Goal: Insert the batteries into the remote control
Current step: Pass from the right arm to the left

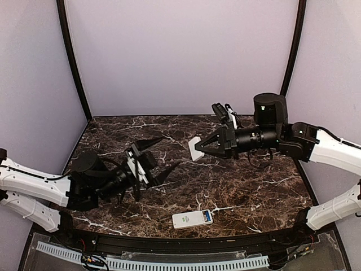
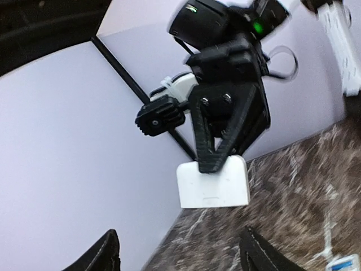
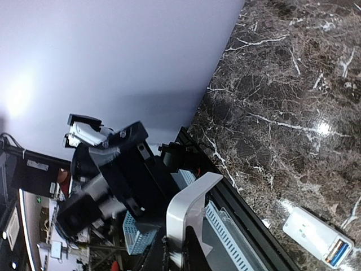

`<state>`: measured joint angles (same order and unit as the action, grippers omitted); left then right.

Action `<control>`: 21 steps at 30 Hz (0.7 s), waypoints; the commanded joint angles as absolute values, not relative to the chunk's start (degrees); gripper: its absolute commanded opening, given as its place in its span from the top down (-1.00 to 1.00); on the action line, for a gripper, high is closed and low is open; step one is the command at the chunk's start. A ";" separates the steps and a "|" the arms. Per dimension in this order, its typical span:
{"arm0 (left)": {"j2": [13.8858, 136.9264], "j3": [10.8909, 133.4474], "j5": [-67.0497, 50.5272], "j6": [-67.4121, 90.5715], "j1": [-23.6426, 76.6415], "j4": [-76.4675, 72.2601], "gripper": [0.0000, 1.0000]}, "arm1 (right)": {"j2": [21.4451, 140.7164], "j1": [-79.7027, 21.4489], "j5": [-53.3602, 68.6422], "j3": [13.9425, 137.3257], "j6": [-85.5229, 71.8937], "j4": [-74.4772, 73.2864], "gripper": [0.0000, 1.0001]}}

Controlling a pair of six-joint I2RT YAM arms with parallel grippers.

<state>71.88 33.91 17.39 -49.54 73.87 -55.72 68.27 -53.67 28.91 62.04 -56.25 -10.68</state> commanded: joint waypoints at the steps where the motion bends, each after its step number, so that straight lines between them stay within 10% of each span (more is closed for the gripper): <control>1: 60.64 33.83 -4.82 -2.23 65.26 -43.49 -0.42 | 67.43 -53.35 33.09 65.70 -46.12 -10.25 1.00; 21: 67.47 47.84 -22.44 26.23 62.84 -37.96 -0.14 | 69.50 -57.23 46.39 68.58 -32.98 1.33 1.00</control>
<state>66.46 46.13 -19.27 22.57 63.16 -35.94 68.49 -56.03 43.90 66.54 -35.66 -1.74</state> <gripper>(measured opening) 0.588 0.052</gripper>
